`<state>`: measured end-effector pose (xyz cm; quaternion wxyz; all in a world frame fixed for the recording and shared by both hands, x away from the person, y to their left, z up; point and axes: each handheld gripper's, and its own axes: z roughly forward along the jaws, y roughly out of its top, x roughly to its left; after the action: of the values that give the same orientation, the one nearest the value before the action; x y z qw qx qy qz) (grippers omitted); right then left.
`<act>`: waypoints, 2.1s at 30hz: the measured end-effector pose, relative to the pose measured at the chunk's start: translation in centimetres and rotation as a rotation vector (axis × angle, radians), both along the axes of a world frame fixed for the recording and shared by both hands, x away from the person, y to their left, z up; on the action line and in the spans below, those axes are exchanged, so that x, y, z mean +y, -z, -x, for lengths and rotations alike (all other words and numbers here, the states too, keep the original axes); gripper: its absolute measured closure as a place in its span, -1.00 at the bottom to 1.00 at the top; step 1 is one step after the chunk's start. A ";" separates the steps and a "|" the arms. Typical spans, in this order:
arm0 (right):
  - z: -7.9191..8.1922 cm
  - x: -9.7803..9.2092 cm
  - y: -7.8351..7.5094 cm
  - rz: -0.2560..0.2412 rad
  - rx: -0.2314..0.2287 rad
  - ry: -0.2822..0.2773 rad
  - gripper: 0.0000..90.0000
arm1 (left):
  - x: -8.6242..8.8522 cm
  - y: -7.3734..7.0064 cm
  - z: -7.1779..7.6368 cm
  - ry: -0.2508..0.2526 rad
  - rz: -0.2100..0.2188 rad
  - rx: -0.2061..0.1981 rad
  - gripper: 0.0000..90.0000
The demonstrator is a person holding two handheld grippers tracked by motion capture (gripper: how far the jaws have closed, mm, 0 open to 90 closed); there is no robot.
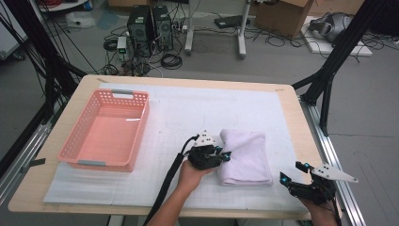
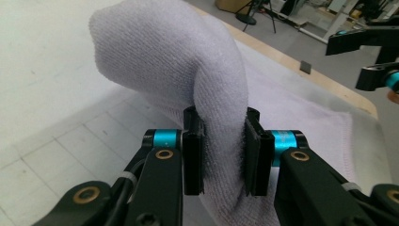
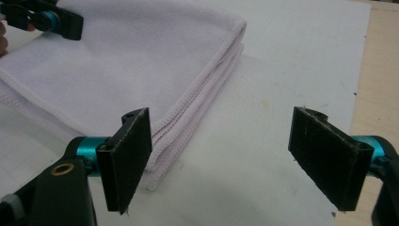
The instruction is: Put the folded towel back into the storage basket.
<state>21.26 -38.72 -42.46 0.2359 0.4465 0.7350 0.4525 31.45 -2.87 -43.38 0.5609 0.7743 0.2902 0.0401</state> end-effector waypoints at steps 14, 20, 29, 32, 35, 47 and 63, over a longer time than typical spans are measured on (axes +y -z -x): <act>-0.1 0.3 0.0 -0.001 -0.003 -0.007 -0.53 | 3.3 -3.9 0.8 0.070 0.052 -0.136 0.65; -0.1 0.6 -0.1 -0.002 -0.005 -0.013 -0.54 | 4.7 -5.5 1.1 0.105 0.050 -0.186 0.65; -0.3 1.0 -0.4 -0.009 -0.016 -0.021 -0.54 | 7.1 -7.8 1.7 0.139 0.094 -0.247 0.66; -0.3 1.0 -0.5 -0.014 -0.018 -0.021 -0.54 | 7.9 -8.4 1.8 0.140 0.109 -0.260 0.66; -0.3 1.0 -0.6 -0.018 -0.025 -0.017 -0.54 | 8.7 -9.0 1.9 0.137 0.131 -0.275 0.66; -0.3 1.3 -0.9 -0.026 -0.038 -0.019 -0.54 | 13.4 -11.4 1.8 0.104 0.188 -0.324 0.66; -0.6 1.5 -1.1 -0.031 -0.040 -0.001 -0.54 | 20.7 -13.7 1.6 0.041 0.215 -0.362 0.66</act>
<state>21.91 -37.22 -41.38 0.2433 0.4404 0.7232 0.4730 29.88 17.78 -29.65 0.6840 0.6960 0.1714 0.1358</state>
